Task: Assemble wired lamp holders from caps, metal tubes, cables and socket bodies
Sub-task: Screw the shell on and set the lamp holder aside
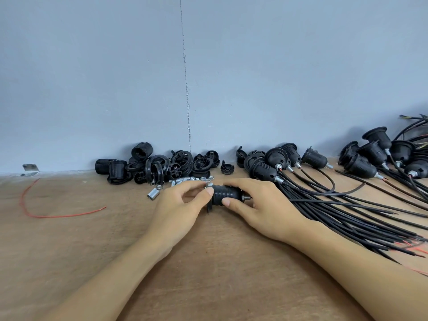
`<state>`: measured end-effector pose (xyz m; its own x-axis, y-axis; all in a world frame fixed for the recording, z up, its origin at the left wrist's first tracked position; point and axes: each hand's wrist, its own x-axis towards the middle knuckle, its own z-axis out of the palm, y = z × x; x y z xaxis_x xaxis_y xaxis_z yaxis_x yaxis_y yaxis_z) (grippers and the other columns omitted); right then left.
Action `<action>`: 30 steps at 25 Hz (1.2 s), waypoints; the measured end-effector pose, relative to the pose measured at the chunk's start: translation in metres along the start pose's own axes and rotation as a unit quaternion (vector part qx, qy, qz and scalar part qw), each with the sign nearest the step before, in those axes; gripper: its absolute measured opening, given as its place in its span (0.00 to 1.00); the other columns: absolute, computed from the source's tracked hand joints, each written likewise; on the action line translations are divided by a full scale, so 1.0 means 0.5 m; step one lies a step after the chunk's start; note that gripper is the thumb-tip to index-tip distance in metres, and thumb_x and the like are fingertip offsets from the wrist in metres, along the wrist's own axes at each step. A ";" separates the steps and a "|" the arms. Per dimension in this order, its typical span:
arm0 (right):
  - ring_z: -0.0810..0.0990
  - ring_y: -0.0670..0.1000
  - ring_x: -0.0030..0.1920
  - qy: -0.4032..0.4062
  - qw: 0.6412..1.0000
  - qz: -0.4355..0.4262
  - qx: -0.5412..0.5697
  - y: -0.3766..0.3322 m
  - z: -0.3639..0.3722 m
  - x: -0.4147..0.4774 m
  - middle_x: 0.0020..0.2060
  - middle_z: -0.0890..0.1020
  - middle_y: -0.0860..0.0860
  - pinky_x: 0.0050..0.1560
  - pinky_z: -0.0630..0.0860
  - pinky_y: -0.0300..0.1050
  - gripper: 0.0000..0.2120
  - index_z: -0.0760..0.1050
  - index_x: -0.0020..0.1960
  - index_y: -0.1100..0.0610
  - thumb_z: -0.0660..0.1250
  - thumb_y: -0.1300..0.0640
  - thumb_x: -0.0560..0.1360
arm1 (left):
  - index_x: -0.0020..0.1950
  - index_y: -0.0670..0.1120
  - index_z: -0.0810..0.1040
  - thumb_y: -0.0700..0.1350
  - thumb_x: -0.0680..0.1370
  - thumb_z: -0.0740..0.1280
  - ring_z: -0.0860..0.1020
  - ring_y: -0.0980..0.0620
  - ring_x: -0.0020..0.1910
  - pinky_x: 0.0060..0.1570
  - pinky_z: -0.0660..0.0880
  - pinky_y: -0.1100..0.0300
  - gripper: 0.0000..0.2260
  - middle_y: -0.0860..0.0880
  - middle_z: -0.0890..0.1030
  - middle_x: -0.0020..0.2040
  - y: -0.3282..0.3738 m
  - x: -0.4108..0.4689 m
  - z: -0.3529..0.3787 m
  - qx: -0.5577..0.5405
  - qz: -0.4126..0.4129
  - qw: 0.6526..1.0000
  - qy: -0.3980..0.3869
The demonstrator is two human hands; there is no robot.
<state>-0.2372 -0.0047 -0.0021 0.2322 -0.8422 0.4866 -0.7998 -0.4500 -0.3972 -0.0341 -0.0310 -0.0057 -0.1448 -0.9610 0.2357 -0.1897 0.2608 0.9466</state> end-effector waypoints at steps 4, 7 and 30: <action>0.78 0.40 0.57 0.013 1.000 -0.005 -0.013 0.002 0.003 -0.001 0.57 0.82 0.40 0.60 0.74 0.41 0.19 0.76 0.67 0.43 0.68 0.42 0.77 | 0.56 0.55 0.86 0.46 0.81 0.69 0.85 0.58 0.48 0.54 0.82 0.55 0.08 0.59 0.87 0.48 -0.006 0.002 0.001 0.000 0.014 1.000 0.002; 0.78 0.40 0.56 0.028 1.000 -0.004 -0.013 0.003 0.004 -0.002 0.55 0.82 0.40 0.59 0.75 0.42 0.20 0.76 0.65 0.43 0.69 0.40 0.75 | 0.56 0.57 0.85 0.42 0.82 0.67 0.85 0.58 0.52 0.57 0.81 0.55 0.11 0.56 0.87 0.52 -0.004 -0.002 0.009 -0.041 0.002 0.999 -0.002; 0.83 0.38 0.46 0.069 0.991 0.035 0.113 -0.014 0.009 -0.001 0.47 0.83 0.33 0.48 0.76 0.36 0.17 0.78 0.62 0.42 0.59 0.37 0.79 | 0.40 0.51 0.81 0.48 0.81 0.69 0.81 0.65 0.43 0.47 0.73 0.70 0.09 0.60 0.85 0.44 0.012 -0.018 0.020 -0.101 0.076 0.992 0.023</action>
<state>-0.2293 -0.0024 -0.0029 0.0897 -0.8318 0.5477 -0.6638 -0.4599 -0.5898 -0.0436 -0.0202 -0.0045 -0.1107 -0.9167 0.3839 0.0296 0.3831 0.9232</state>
